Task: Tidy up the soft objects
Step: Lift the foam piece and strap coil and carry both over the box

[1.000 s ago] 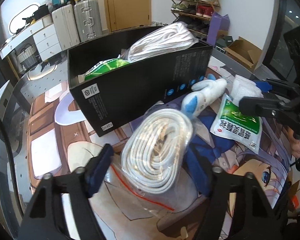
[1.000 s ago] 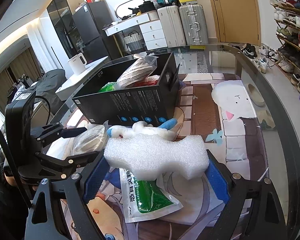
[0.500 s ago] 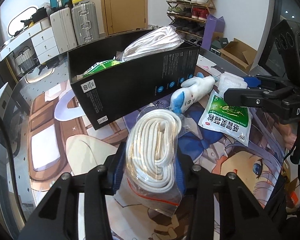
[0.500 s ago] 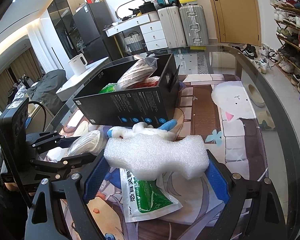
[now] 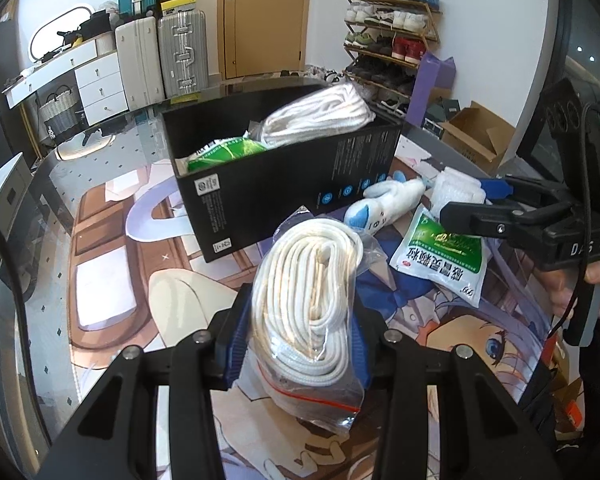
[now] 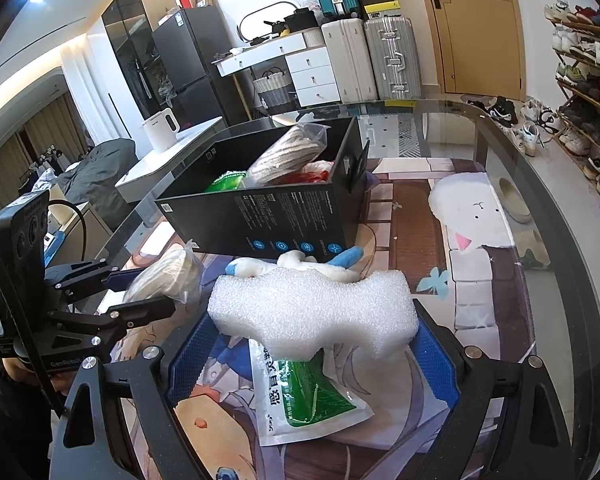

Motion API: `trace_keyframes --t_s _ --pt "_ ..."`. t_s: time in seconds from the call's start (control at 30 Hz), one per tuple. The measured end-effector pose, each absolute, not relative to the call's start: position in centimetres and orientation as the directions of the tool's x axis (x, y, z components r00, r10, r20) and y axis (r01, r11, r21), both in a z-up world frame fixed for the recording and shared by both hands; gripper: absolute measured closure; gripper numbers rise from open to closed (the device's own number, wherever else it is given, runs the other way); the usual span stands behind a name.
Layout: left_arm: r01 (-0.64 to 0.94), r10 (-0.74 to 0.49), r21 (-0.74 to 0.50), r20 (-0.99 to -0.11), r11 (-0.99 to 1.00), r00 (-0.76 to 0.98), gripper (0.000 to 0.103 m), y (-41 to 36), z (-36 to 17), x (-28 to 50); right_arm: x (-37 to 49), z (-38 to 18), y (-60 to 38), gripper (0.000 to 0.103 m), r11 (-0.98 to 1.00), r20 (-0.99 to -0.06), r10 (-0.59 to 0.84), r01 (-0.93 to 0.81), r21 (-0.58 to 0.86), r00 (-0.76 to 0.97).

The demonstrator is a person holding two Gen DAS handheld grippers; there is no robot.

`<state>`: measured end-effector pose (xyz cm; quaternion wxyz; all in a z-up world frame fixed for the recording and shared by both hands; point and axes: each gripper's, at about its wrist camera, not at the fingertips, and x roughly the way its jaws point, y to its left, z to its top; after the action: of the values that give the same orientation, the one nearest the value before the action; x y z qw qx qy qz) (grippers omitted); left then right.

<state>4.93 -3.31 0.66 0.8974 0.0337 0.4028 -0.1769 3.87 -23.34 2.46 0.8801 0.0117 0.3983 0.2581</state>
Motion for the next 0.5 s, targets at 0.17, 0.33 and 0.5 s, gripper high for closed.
trace_keyframes --t_s 0.17,0.33,0.5 --pt "0.327 -0.296 -0.098 -0.710 0.940 0.639 0.062 -2.6 1.7 4.6 3.5 2.9 -23.0 0.012 0.861 -0.680 0.471 -0.462 0.215 0.562" --pt "0.306 -0.299 -0.115 -0.683 0.945 0.667 0.062 -1.9 2.9 4.7 3.1 3.6 -22.7 0.012 0.857 -0.666 0.475 -0.476 0.200 0.576" --pt "0.287 -0.299 -0.130 -0.660 0.949 0.689 0.062 -1.3 3.9 4.9 2.8 4.4 -22.4 0.012 0.854 -0.651 0.476 -0.487 0.181 0.592"
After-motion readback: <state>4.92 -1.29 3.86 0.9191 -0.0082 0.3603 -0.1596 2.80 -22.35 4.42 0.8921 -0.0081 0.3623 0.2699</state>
